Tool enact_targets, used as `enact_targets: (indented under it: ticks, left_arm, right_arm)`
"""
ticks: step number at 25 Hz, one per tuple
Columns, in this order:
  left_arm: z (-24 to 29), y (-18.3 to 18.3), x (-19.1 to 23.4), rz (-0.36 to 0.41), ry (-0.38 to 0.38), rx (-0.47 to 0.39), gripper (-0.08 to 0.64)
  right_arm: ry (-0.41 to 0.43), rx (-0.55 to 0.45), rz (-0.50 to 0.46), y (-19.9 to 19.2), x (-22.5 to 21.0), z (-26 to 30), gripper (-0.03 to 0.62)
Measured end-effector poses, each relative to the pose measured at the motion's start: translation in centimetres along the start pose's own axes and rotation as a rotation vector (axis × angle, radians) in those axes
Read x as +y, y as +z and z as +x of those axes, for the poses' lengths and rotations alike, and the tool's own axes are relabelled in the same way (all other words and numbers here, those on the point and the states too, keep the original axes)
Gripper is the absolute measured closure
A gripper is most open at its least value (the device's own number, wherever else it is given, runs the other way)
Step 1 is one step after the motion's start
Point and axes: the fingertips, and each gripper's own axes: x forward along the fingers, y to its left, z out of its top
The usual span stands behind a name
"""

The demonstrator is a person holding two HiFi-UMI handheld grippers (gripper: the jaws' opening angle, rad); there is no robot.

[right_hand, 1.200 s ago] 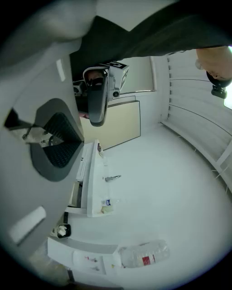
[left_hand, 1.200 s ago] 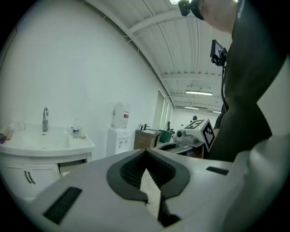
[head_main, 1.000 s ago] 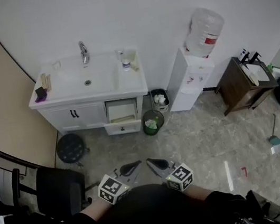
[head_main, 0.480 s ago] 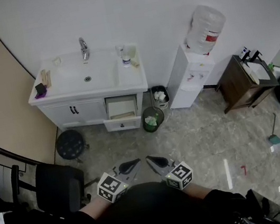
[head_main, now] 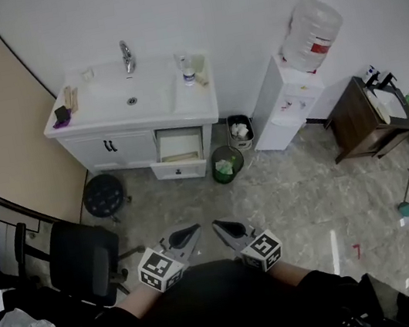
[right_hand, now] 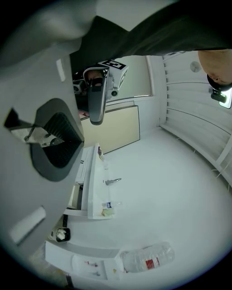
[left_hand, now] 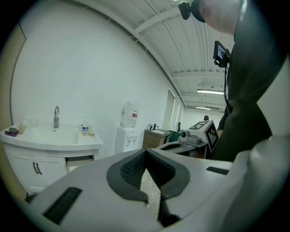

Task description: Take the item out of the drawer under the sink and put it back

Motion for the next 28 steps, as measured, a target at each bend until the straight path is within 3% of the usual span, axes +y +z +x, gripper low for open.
enact_targets:
  ticks: [7, 14, 28]
  left_arm:
    - [2.0, -0.5, -1.6, -0.005, 0.061, 0.002, 0.554]
    - [3.4, 0.1, 2.1, 0.017, 0.058, 0.010, 0.554]
    - [5.9, 4.9, 20.1, 0.093, -0.090, -0.001, 0.554]
  right_arm:
    - [0.052, 0.007, 0.019, -0.8, -2.1, -1.7, 0.591]
    - [0.039, 0.030, 0.026, -0.9, -4.6, 1.2, 0.591]
    - [-0.149, 0.013, 0.049, 5.2, -12.3, 16.7, 0.591]
